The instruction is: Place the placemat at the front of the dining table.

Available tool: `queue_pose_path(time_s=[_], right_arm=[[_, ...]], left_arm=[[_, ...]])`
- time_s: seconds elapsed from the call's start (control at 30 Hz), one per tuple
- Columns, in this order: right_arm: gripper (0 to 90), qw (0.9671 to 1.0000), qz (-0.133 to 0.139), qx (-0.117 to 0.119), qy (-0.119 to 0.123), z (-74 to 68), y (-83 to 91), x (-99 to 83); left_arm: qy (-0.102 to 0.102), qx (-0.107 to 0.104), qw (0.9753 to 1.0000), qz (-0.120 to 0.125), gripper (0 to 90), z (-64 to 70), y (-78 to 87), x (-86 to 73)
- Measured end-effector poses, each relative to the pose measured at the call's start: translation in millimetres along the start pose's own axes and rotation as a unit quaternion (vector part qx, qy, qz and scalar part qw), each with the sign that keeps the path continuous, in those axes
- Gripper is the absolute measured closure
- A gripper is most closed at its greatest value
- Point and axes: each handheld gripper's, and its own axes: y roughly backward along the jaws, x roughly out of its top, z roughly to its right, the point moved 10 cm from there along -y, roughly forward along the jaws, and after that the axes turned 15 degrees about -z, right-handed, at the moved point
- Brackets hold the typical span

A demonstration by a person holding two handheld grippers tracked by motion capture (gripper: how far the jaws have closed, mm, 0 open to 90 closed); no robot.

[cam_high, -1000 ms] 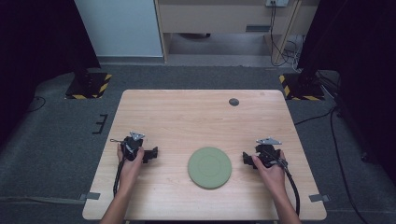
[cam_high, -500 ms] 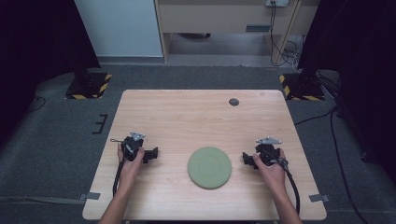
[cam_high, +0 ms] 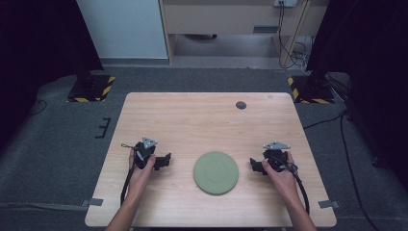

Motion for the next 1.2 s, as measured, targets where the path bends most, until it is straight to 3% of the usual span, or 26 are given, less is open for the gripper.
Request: queue_pose_path(time_s=[0.1,0.23,0.43,0.53,0.63,0.7,0.93,1.03,1.2], right_arm=[[5.9,1.0000,-0.001,0.006,0.000,-3.4,1.4,-0.4],[6.1,0.9999,0.001,0.006,0.008,-9.3,4.3,-0.1],[6.2,0.9996,0.010,0.016,0.021,-22.5,9.7,1.1],[6.8,0.9995,0.008,0.019,0.026,-26.1,10.2,0.2],[8.3,0.9988,0.006,0.034,0.035,-34.7,9.8,1.2],[8.5,0.9983,0.015,0.049,0.028,-41.0,14.9,3.1],[8.1,0.9973,0.022,0.047,0.052,-51.5,22.1,1.5],[7.1,0.9964,0.014,0.047,0.069,-56.8,23.1,-2.4],[7.6,0.9962,0.005,0.046,0.074,-60.2,24.6,-6.8]], left_arm=[[-0.013,-0.021,0.9997,0.010,5.0,9.3,1.0,1.2],[-0.034,-0.022,0.9991,0.014,4.7,19.0,1.5,2.8],[-0.049,-0.035,0.9981,0.016,4.1,34.7,5.7,1.1],[-0.047,-0.037,0.9981,0.016,2.3,39.1,6.3,-0.8],[-0.044,-0.053,0.9976,0.014,2.4,47.3,7.4,-3.9],[-0.054,-0.051,0.9970,0.019,2.2,54.1,12.6,-3.8],[-0.046,-0.073,0.9959,0.029,2.4,65.0,18.9,-2.6],[-0.048,-0.084,0.9950,0.023,2.7,70.7,17.4,-3.9],[-0.054,-0.101,0.9934,0.009,1.9,80.6,13.5,-9.2]])
